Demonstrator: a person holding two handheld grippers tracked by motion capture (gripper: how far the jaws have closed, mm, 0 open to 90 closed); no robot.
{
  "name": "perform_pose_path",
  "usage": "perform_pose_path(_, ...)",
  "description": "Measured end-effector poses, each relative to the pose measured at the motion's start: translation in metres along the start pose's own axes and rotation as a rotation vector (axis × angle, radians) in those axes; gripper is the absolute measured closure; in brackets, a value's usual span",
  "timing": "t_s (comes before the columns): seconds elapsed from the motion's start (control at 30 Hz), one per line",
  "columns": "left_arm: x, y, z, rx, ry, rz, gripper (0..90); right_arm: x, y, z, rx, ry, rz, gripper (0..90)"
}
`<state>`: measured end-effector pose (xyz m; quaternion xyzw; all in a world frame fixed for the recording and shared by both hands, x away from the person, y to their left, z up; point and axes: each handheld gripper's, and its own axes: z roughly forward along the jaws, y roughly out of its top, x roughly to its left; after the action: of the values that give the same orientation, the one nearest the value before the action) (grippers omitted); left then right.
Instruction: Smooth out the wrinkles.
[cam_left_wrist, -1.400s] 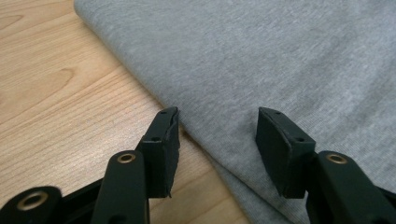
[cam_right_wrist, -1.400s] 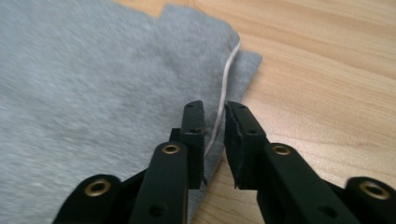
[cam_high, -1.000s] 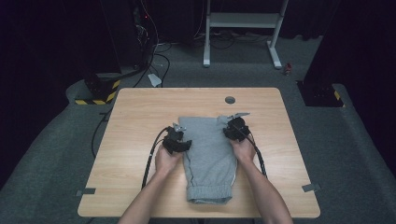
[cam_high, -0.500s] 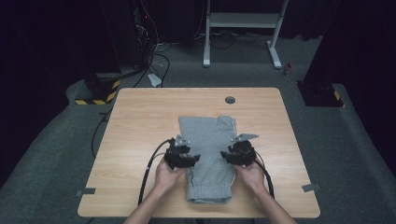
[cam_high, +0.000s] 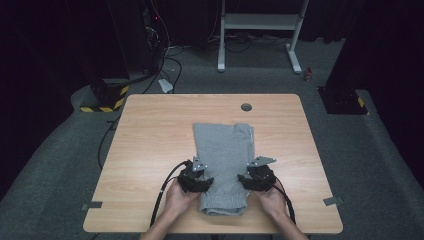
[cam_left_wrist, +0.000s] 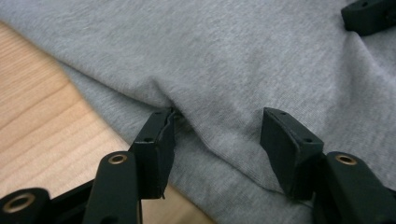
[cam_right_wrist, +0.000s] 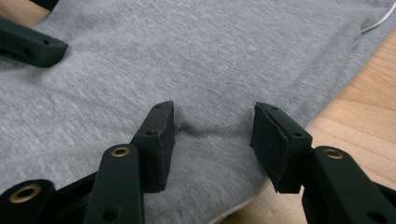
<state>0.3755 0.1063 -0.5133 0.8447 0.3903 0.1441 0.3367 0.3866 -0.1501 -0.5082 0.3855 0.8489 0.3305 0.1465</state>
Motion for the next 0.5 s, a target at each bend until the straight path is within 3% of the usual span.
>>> perform_pose_path(0.1, -0.002, 0.000, -0.002, 0.009, 0.004, 0.005, 45.5, 0.002, 0.000, -0.001, 0.005, -0.013, -0.011, 48.9)
perform_pose_path(0.2, 0.001, 0.000, -0.004, 0.000, -0.027, -0.017, 44.7, 0.002, 0.000, -0.002, 0.004, -0.009, -0.013, 49.1)
perform_pose_path(0.3, 0.011, 0.004, -0.006, -0.028, -0.055, -0.074, 43.7, -0.008, 0.003, -0.007, -0.042, 0.014, 0.047, 52.5)
perform_pose_path(0.5, 0.033, 0.018, -0.001, -0.022, -0.007, -0.116, 42.6, -0.027, 0.012, -0.009, -0.082, -0.003, 0.141, 54.9)
